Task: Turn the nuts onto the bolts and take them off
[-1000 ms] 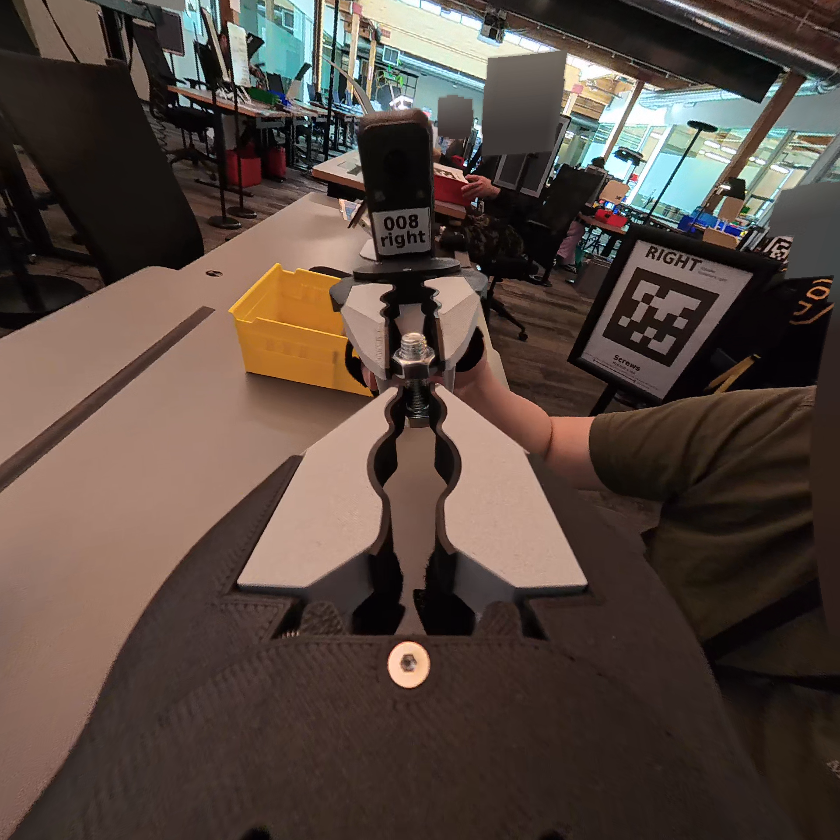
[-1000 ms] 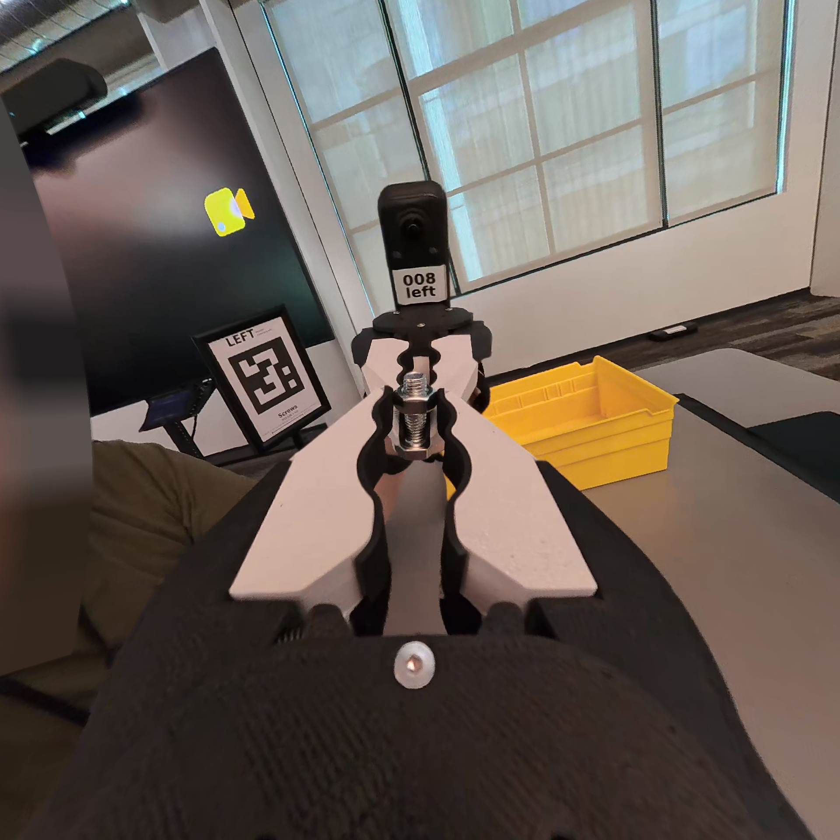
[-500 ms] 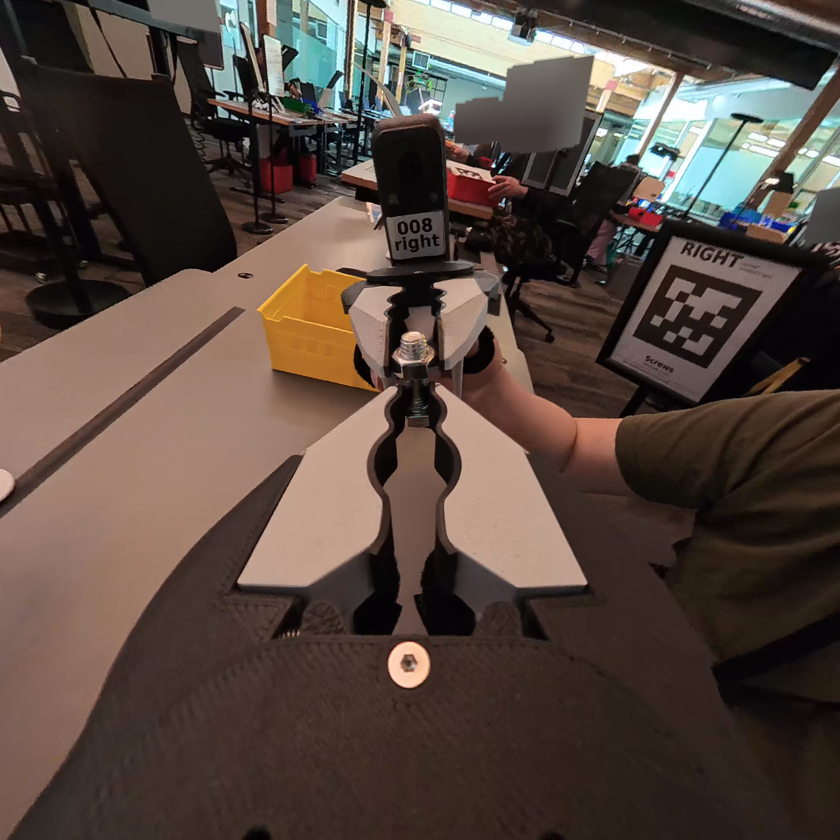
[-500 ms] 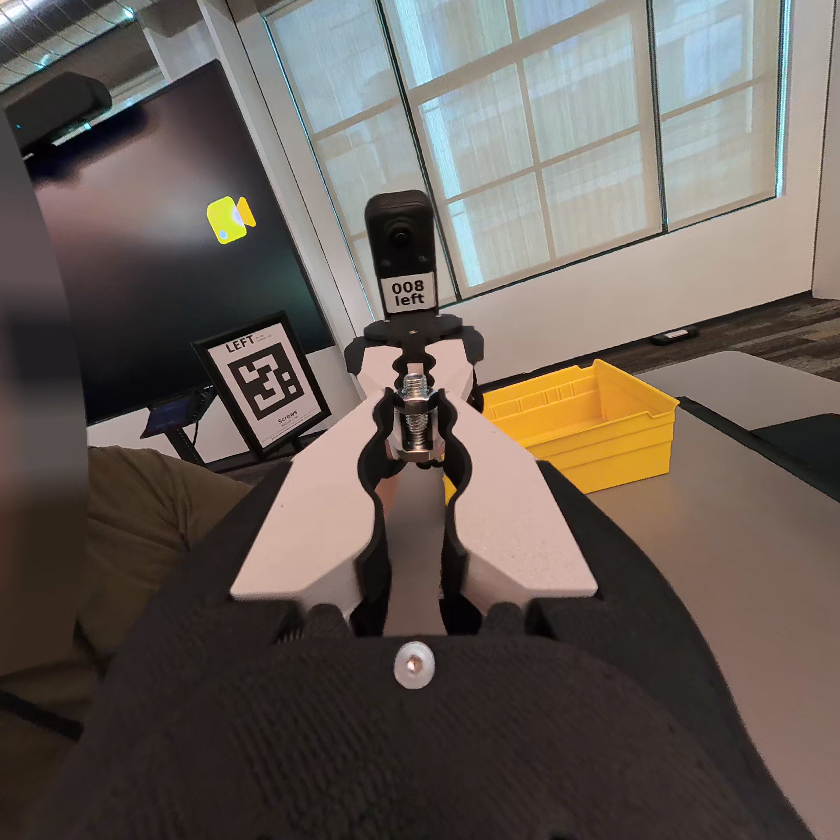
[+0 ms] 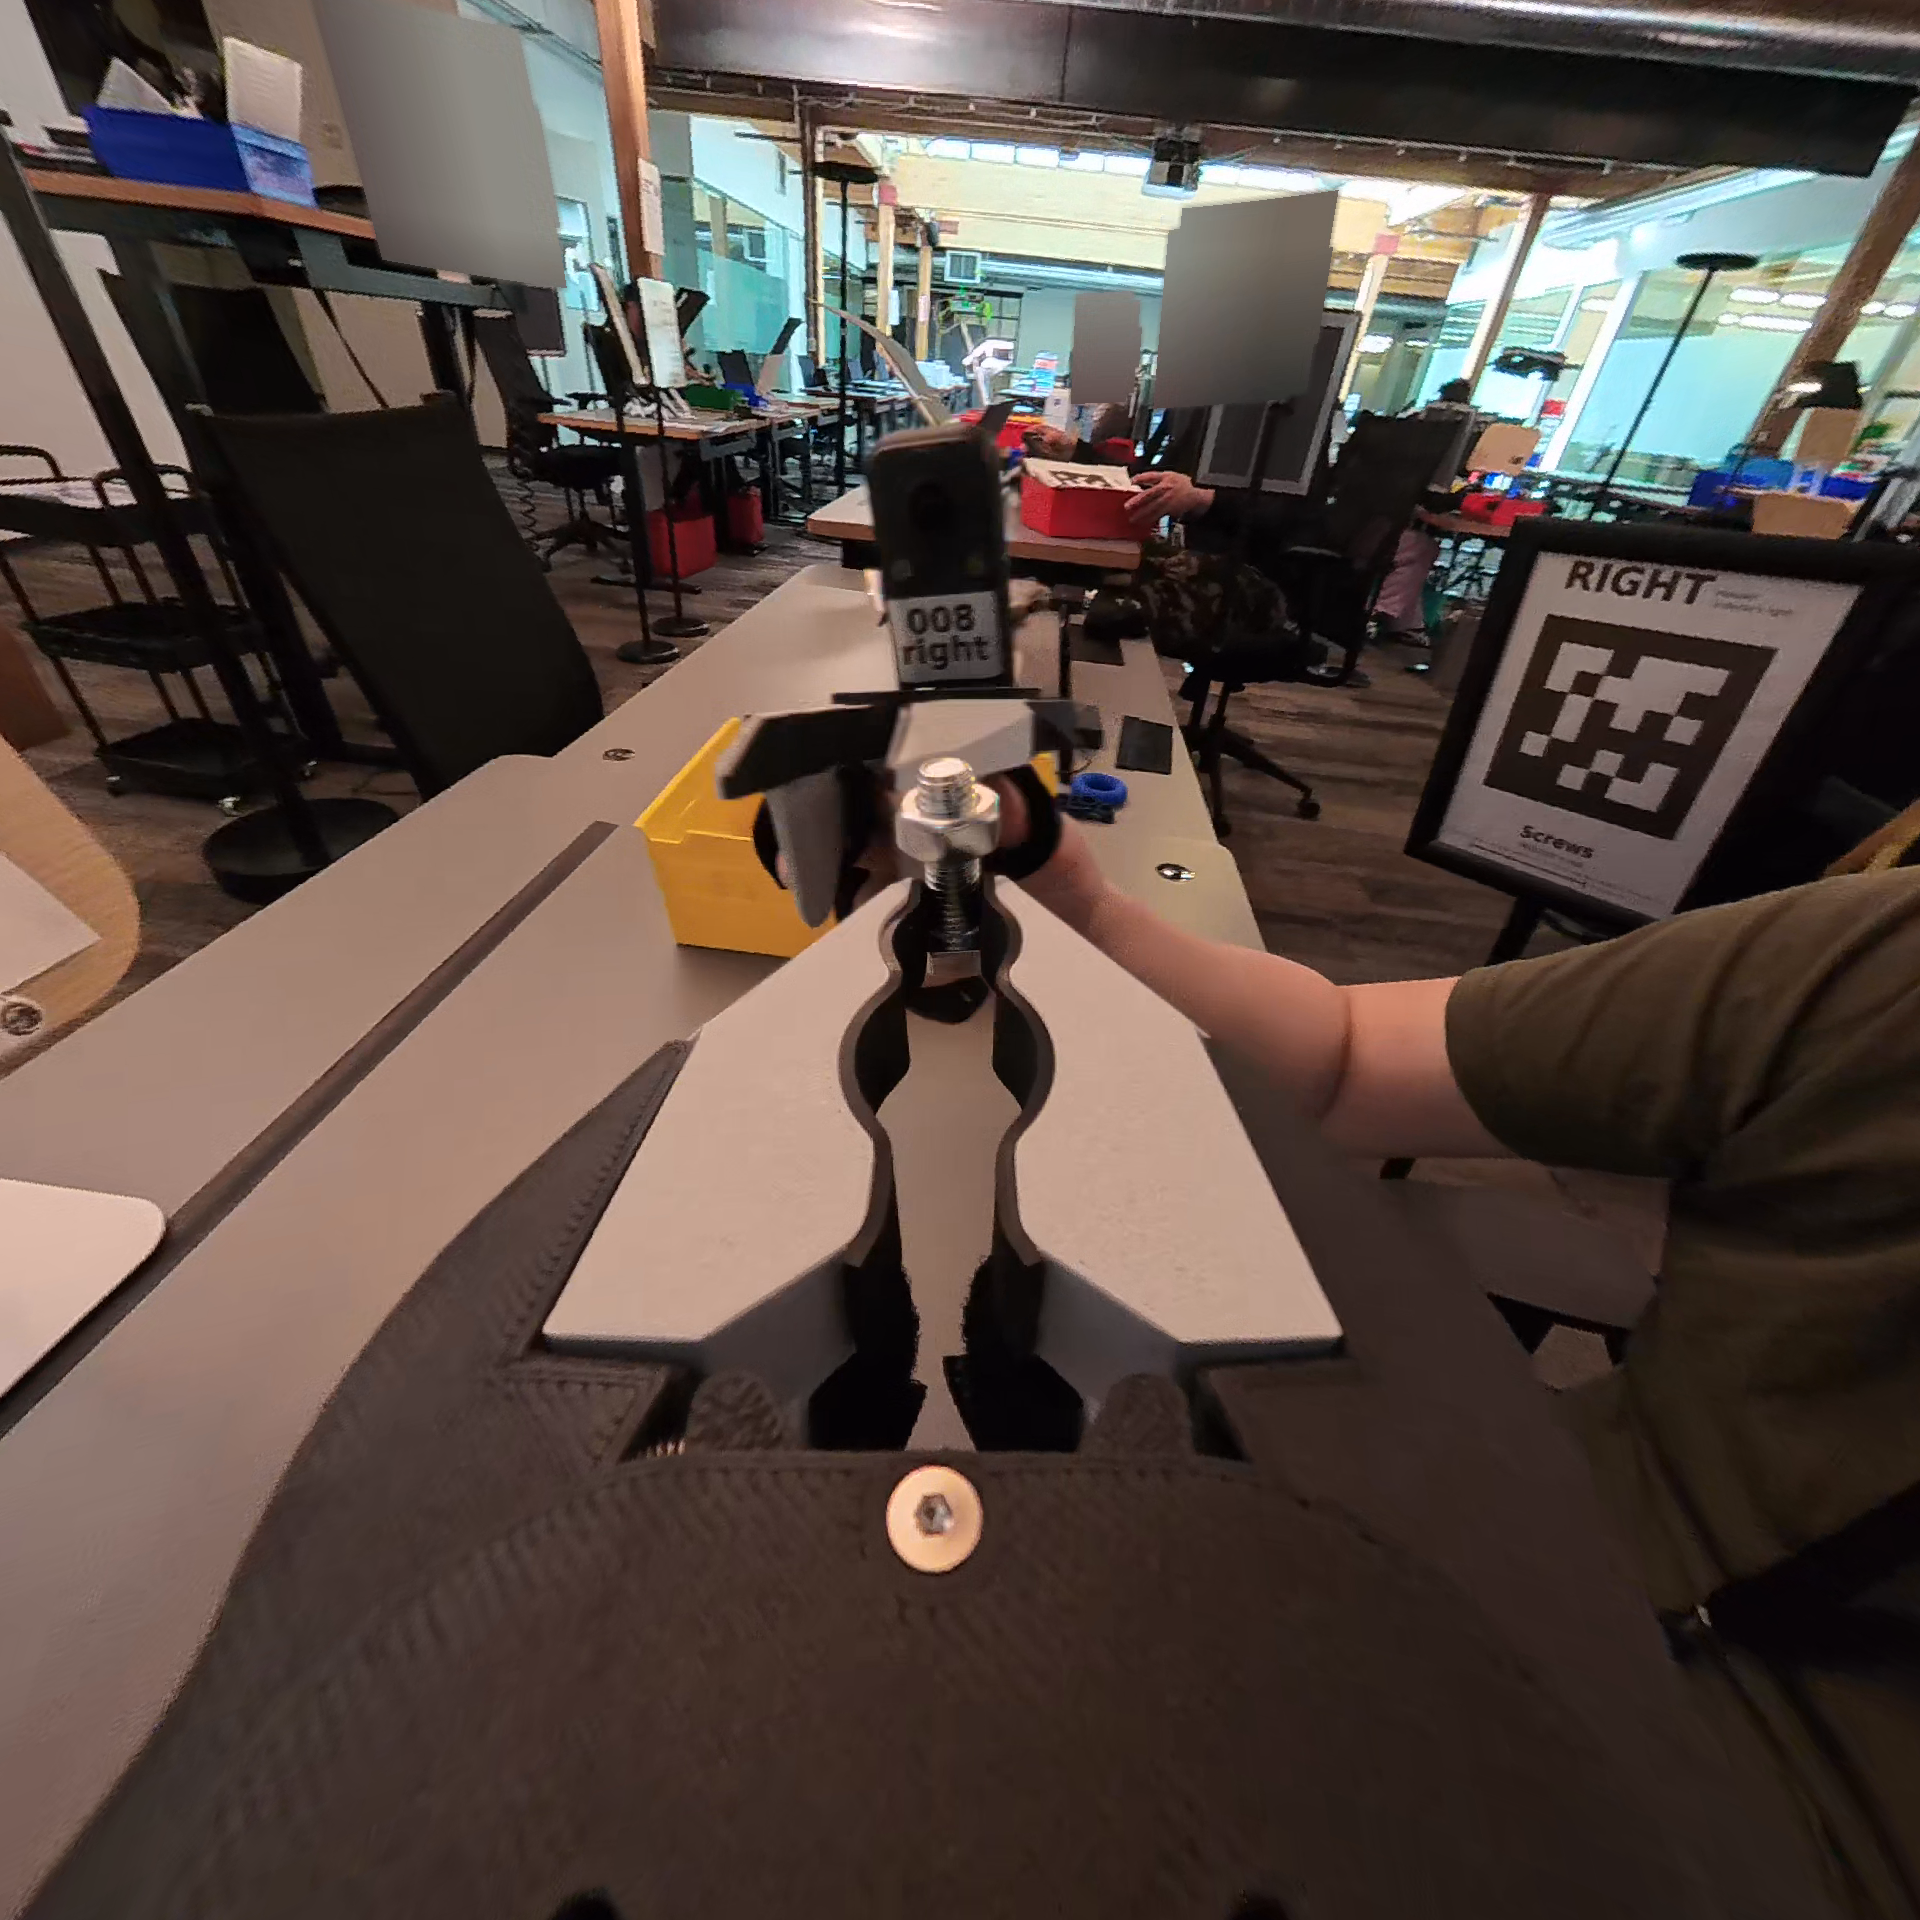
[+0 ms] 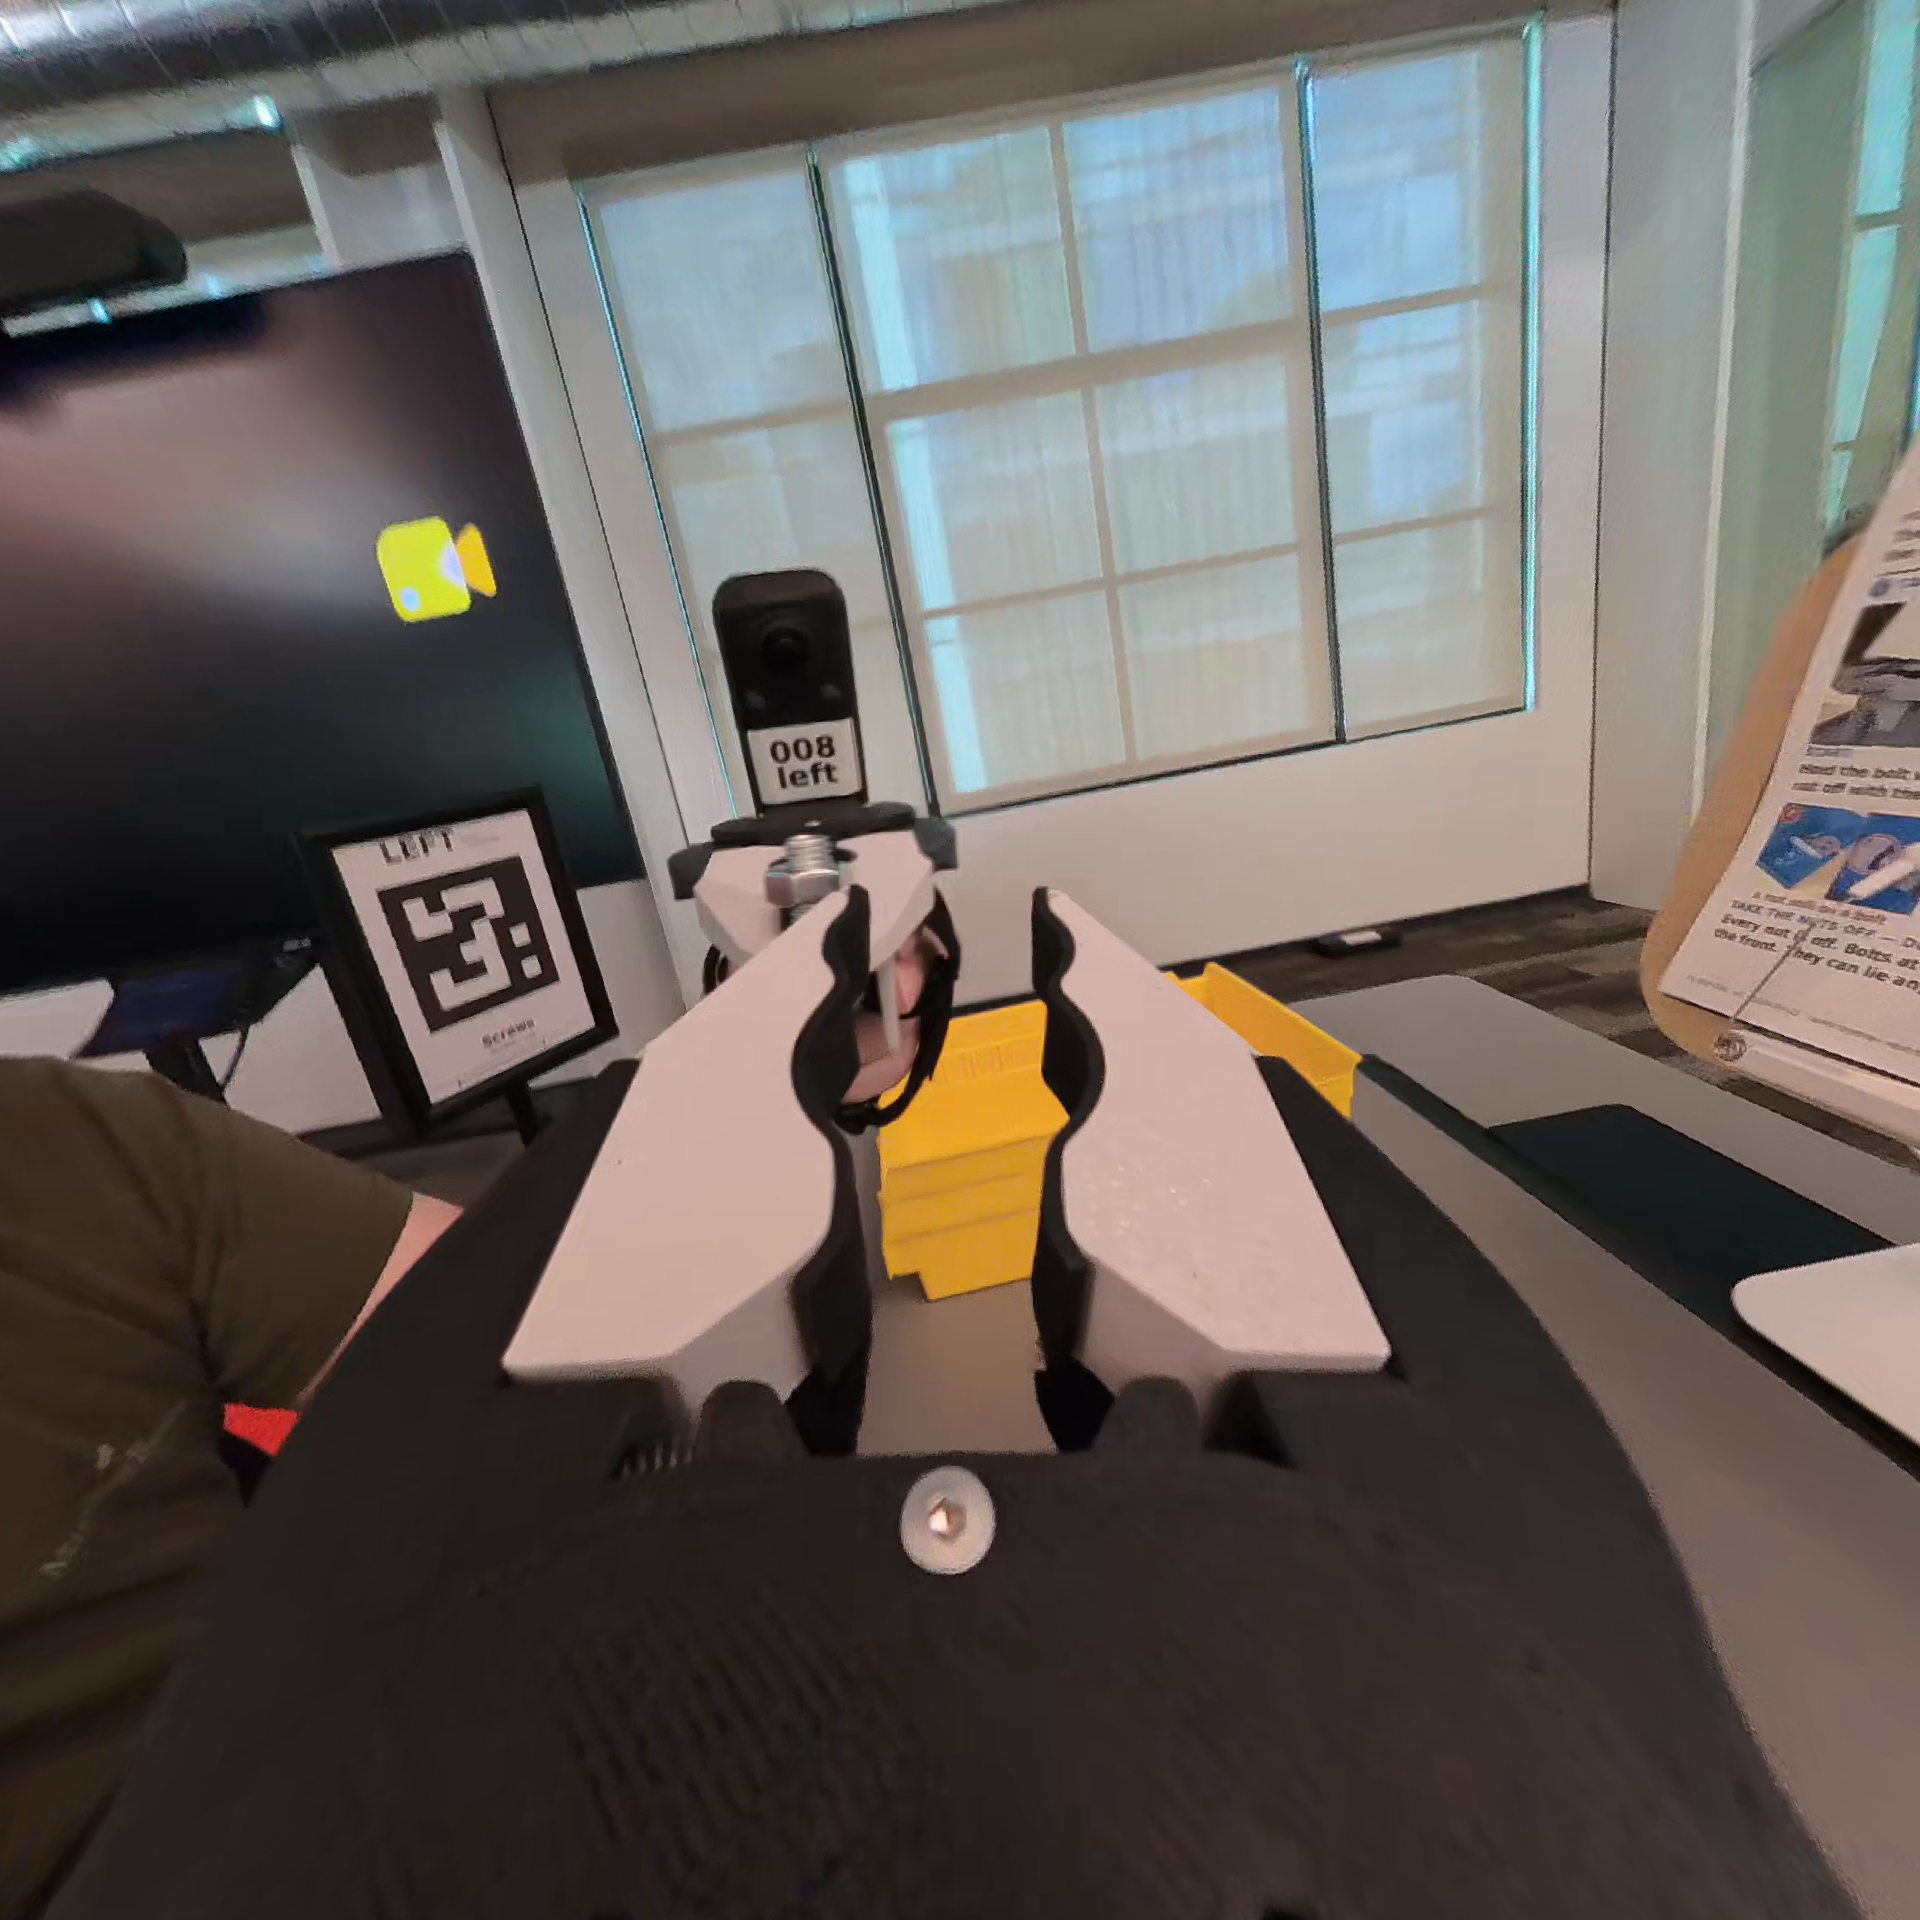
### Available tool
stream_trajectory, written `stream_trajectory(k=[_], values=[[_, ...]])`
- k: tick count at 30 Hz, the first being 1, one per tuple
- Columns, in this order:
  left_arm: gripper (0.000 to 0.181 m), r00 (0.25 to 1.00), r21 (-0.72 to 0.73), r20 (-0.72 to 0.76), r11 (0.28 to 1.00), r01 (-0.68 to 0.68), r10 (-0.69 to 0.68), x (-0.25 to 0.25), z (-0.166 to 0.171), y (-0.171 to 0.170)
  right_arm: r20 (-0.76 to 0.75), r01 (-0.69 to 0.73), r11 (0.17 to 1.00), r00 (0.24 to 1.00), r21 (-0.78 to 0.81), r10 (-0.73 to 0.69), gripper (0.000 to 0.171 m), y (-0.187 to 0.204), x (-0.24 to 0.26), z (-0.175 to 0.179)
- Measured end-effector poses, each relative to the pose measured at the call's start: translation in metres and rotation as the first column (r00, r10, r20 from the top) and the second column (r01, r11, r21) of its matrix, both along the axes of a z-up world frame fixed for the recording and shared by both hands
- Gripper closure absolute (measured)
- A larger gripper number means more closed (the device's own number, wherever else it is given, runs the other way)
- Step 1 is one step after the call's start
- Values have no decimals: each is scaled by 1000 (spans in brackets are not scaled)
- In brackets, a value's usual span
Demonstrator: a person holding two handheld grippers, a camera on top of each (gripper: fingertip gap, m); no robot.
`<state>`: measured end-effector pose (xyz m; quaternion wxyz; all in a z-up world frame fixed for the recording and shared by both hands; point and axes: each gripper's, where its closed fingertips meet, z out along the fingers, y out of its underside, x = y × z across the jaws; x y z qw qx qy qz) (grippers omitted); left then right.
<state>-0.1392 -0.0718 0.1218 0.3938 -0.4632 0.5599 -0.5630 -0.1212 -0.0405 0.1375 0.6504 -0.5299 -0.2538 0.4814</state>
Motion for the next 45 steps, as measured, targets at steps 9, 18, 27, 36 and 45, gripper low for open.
stream_trajectory(k=[9,18,27,36,45], values=[[174,999,-20,-10,999,43,-43,4,-3,-8,-1,-91,996,996,1,91,128,-12,-15,3],[174,998,-21,-21,998,59,-60,2,-2,-12,71,-86,996,994,24,85,127,-24,-31,6],[174,998,4,-42,998,57,-57,2,-4,-16,35,-137,991,990,11,136,127,-31,-23,12],[174,999,-2,-34,1000,28,-28,0,-2,-12,18,-196,980,980,-29,196,139,-31,-17,9],[174,997,-11,-9,997,79,-79,-5,6,-22,-44,-183,981,983,-59,181,144,-23,1,10]])
